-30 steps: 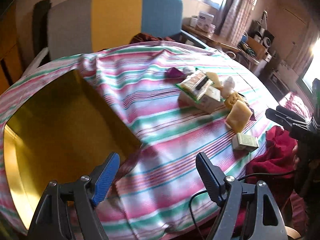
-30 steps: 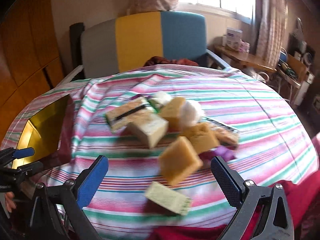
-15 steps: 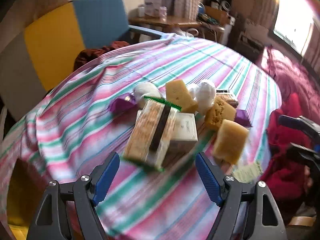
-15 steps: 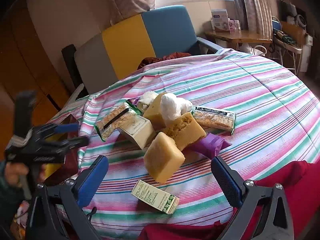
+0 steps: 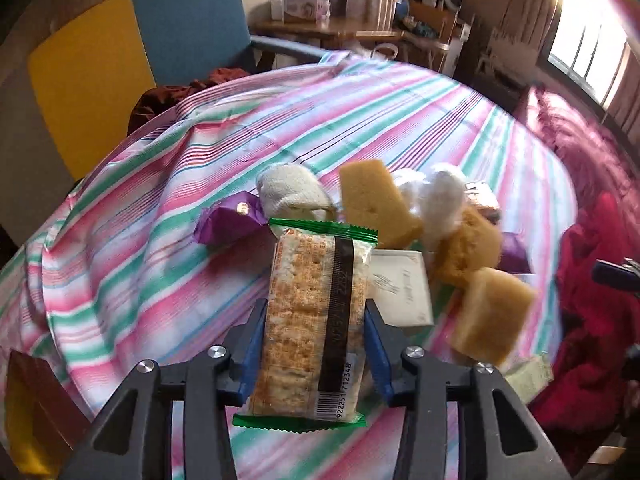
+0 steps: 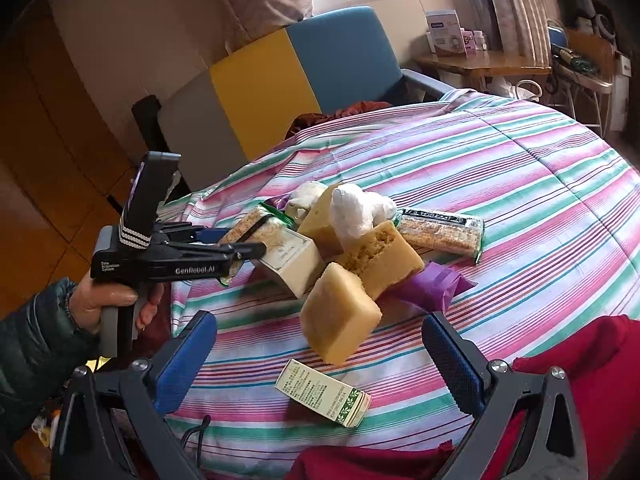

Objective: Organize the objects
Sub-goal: 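Grasp the cracker packet from the pile with the left gripper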

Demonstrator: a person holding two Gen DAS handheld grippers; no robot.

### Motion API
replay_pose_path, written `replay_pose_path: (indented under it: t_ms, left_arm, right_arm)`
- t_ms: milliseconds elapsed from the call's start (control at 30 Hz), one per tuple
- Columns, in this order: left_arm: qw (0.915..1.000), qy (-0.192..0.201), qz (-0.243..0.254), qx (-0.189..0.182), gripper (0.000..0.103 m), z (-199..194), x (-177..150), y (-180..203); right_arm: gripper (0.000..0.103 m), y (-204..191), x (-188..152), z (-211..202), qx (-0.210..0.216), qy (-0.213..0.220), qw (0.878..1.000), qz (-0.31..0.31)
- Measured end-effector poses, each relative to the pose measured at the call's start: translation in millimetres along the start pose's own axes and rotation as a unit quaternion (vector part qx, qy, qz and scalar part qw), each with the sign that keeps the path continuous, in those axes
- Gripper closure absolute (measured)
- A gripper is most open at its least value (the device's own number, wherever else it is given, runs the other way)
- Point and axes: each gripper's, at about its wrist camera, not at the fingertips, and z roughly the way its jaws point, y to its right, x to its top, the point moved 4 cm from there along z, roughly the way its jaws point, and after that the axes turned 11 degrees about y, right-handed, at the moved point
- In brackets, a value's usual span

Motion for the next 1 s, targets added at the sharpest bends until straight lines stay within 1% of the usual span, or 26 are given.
replay_pose_path:
  t_ms: [67,133,200,233,300,400,467,533,567,667,767,900,967,1000]
  left_arm:
    - [0.9998,0.015,-0.002,0.011,0.058,-16.3,-11.0,3.9]
    - [0.9996,0.026,-0.012,0.004,0.058,-34.2,-26.8,9.5]
    - [0.9994,0.024,-0.024,-0.002,0.058,-48.8,-49.3,16.4]
    - [0.9994,0.024,-0.024,-0.003,0.058,-56.0,-62.8,20.7]
    - [0.9998,0.011,-0.019,0.000,0.058,-65.0,-91.7,29.7]
    - [0.9997,-0.012,-0.019,0.003,0.058,-65.9,-124.0,34.6]
    - [0.9995,-0.022,-0.018,0.011,0.058,-66.3,-145.3,37.3]
    - [0.9996,-0.003,0.004,0.027,0.058,-71.7,-154.7,41.3]
    - [0.9995,-0.001,0.008,0.031,0.058,-73.9,-156.8,43.7]
    - [0.9994,0.008,-0.007,0.032,0.058,-74.4,-158.3,40.8]
    - [0.9993,0.017,-0.015,0.030,0.058,-72.0,-156.9,38.0]
    - [0.9991,0.026,-0.028,0.021,0.058,-73.3,-159.7,35.4]
    - [0.9988,0.029,-0.034,0.019,0.059,-75.4,-160.6,32.8]
    - [0.9988,0.030,-0.035,0.019,0.059,-75.5,-160.6,32.2]
  right_arm:
    - [0.000,0.0,-0.4,1.0,0.000,-0.004,1.000,-0.001]
    - [0.000,-0.4,-1.0,2.6,-0.003,-0.009,1.000,-0.003]
    - [0.000,-1.1,-1.9,3.9,-0.010,-0.013,1.000,-0.008]
    - [0.000,-1.8,-2.3,4.5,-0.013,-0.014,1.000,-0.011]
    - [0.000,-4.5,-3.8,6.3,-0.019,-0.021,0.999,-0.019]
    - [0.000,-10.4,-7.3,12.2,-0.024,-0.041,0.998,-0.041]
    - [0.000,-15.2,-9.3,18.4,-0.017,-0.061,0.996,-0.056]
    - [0.000,-20.4,-9.2,27.0,-0.004,-0.080,0.995,-0.067]
    - [0.000,-24.0,-8.7,32.0,0.004,-0.090,0.993,-0.072]
    - [0.000,-46.7,-2.3,52.0,0.025,-0.117,0.985,-0.123]
    - [0.002,-74.7,9.3,75.3,0.038,-0.131,0.973,-0.186]
    - [0.003,-97.7,21.4,118.0,0.039,-0.156,0.957,-0.242]
    - [0.003,-104.0,23.1,143.0,0.032,-0.174,0.948,-0.266]
    - [0.004,-105.6,21.9,158.8,0.029,-0.191,0.941,-0.277]
